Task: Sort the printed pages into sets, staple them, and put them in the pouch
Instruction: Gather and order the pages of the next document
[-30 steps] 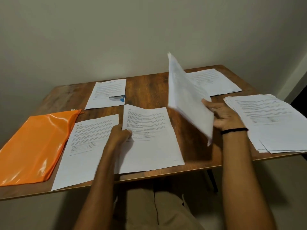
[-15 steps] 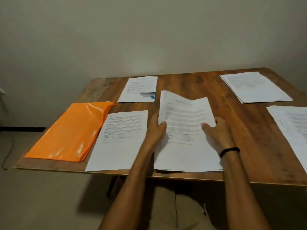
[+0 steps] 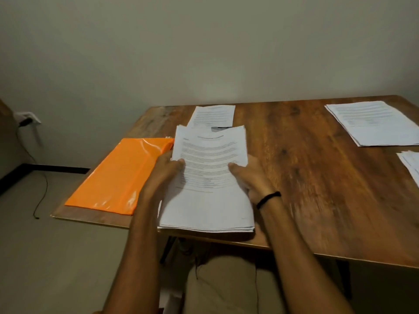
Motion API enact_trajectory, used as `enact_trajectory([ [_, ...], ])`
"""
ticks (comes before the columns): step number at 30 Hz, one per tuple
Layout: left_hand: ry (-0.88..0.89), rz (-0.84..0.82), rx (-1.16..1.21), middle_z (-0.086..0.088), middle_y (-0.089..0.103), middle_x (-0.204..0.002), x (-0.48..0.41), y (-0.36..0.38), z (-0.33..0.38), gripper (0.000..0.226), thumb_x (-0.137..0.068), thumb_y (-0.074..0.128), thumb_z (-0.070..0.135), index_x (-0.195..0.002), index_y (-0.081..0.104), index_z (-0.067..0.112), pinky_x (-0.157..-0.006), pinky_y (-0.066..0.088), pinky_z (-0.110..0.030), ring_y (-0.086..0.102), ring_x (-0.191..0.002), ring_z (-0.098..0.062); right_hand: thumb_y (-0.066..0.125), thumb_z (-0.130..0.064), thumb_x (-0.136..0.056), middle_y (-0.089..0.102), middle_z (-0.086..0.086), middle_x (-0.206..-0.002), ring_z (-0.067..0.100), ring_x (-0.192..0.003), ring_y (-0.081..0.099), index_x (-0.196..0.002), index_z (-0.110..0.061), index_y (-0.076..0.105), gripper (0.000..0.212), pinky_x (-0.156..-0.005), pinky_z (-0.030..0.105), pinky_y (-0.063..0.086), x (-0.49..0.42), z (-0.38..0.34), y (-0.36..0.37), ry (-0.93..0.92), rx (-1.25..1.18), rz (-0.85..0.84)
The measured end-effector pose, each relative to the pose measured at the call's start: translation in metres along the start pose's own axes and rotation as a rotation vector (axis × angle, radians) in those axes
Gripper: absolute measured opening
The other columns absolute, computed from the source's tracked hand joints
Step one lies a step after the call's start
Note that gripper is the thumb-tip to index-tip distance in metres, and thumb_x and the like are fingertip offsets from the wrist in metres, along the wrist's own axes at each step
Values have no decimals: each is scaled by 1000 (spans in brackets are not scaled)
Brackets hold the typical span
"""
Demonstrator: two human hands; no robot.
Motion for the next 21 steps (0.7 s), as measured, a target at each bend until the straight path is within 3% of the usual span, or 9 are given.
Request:
enact_trajectory([
  [3,-76,112,-170,-1,75,-93,-10,-36,-17,20,-89,57,7,-89,69,23,-85,58,-43,72,-86,-21,63,-2,-89,72,7,-117,25,-104,70,-120,-3,68,31,-93,43,57,-9,16,32,2,103,49],
  [5,-108,84,-410,-11,73,-107,-23,-47,-38,17,-85,63,21,-100,70,18,-91,54,-45,69,-99,-30,65,-15,-88,68,3,-116,25,-105,67,-117,-5,67,30,-88,35,56,-11,25,45,29,377,87],
  [7,-193,43,-716,-15,67,-124,-29,-47,-66,40,-88,70,27,-122,61,10,-91,51,-40,63,-110,-35,66,-27,-92,58,15,-126,32,-117,56,-124,-6,60,39,-95,36,49,-6,32,47,78,896,177],
  [9,-207,9,-813,-13,62,-132,-25,-37,-81,56,-86,73,28,-132,49,8,-91,49,-39,60,-116,-35,65,-34,-93,46,20,-136,33,-124,44,-135,-8,48,52,-102,40,40,4,33,53,93,1128,218],
  [13,-138,33,-875,-18,54,-142,-26,-17,-83,81,-85,73,28,-147,29,1,-95,48,-40,56,-123,-38,66,-35,-92,44,21,-143,35,-129,43,-143,-9,30,68,-103,41,40,0,34,59,117,1041,215],
  [17,-49,60,-853,-13,39,-156,-27,-2,-75,115,-68,78,44,-157,14,9,-109,44,-42,48,-135,-32,67,-33,-93,50,16,-140,36,-124,53,-145,-7,29,70,-94,37,45,-3,29,42,188,847,201],
  [19,3,99,-750,-11,36,-157,-19,5,-61,115,-65,85,34,-156,18,12,-112,40,-40,43,-138,-30,68,-33,-90,50,17,-138,37,-121,54,-145,-9,32,70,-90,35,45,-8,31,20,221,759,234],
  [21,34,106,-673,-11,40,-153,-11,14,-48,104,-73,85,16,-155,22,8,-110,36,-37,43,-138,-30,74,-44,-74,56,13,-132,35,-115,58,-139,-16,44,77,-93,36,48,-16,42,1,283,610,238],
])
Point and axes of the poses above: each hand's wrist, its own x-axis away from the middle knuckle, its own y-axis out of the palm, z = x × y, the point moved 10 cm from there along -x, towards the middle knuckle
